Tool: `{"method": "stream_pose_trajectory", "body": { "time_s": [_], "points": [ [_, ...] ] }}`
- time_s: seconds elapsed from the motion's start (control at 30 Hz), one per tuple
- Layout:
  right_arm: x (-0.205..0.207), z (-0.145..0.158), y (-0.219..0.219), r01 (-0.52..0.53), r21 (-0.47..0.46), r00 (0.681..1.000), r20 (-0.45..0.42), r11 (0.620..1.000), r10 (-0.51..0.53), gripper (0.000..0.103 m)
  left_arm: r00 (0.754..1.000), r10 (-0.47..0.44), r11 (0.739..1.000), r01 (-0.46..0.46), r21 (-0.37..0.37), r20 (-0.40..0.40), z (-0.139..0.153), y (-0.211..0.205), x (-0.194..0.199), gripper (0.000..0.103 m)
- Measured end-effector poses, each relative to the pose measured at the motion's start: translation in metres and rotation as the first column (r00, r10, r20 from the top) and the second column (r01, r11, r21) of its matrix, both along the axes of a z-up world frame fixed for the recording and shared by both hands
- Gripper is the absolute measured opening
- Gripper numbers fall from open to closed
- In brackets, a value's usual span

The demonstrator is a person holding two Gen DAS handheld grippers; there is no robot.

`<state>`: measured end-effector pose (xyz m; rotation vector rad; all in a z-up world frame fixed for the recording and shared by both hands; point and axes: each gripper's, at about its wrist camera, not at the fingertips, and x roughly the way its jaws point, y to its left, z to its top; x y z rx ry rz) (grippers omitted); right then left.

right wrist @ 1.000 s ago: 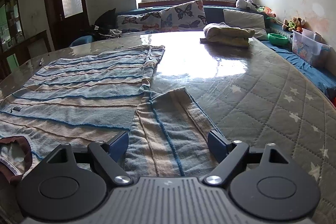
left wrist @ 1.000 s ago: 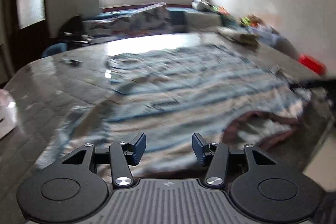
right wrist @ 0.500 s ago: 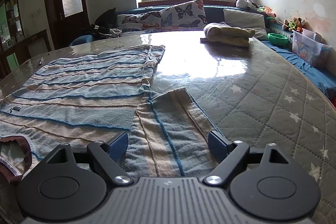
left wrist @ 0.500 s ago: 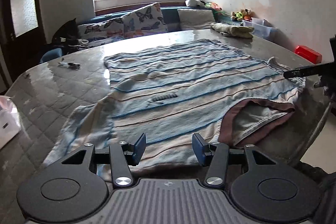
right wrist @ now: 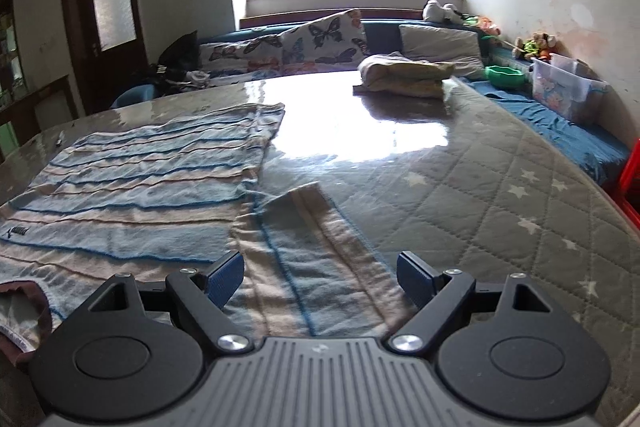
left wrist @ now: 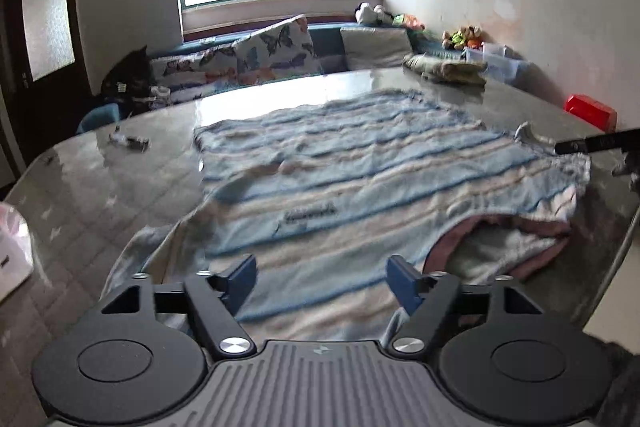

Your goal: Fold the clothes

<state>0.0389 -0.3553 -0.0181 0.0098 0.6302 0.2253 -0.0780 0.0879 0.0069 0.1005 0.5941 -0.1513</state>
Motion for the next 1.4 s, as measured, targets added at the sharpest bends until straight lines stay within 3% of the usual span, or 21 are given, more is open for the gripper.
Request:
{"method": "stream_pose_trajectory", "body": {
  "time_s": [0.2,0.4,0.5,0.63,0.83,1.0,1.17,1.4],
  "points": [
    [-0.004,-0.001,-0.022,0.089,0.020,0.996,-0.017,0.996,-0.088,0.081,1.000,-0.002,0.999,0.003,-0.040,0.023,0.004,-0.015,0.019,0.095],
    [-0.012,-0.006,-0.027,0.115,0.015,0.993,-0.039,0.993,-0.114,0.064,1.000,0.017,0.996,-0.016,-0.085,0.007,0.004,-0.026,0.037,0.103],
    [-0.014,-0.006,-0.026,0.130,0.012,0.991,-0.034,0.991,-0.129,0.047,1.000,0.008,0.995,-0.008,-0.097,0.003,0.004,-0.032,0.041,0.103],
    [-0.015,-0.003,-0.025,0.126,0.030,0.992,-0.037,0.992,-0.125,0.015,1.000,-0.003,0.996,0.003,-0.093,-0.002,0.003,-0.040,0.044,0.103],
    [-0.023,0.014,-0.017,0.083,0.068,0.996,0.012,0.994,-0.084,0.012,1.000,-0.014,0.995,0.011,-0.098,-0.022,-0.001,-0.045,0.044,0.103],
    [-0.030,0.038,0.010,-0.065,0.090,0.996,0.064,0.994,0.060,0.012,1.000,-0.011,0.995,0.008,-0.104,-0.027,-0.002,-0.046,0.045,0.103],
    [-0.033,0.040,0.037,-0.181,0.102,0.983,0.059,0.978,0.175,0.012,0.999,-0.009,0.994,0.006,-0.111,-0.032,-0.003,-0.046,0.045,0.103],
    [-0.033,0.021,0.061,-0.249,0.114,0.968,-0.012,0.962,0.252,0.013,0.999,-0.008,0.993,0.003,-0.119,-0.041,-0.006,-0.046,0.046,0.103]
  ]
}}
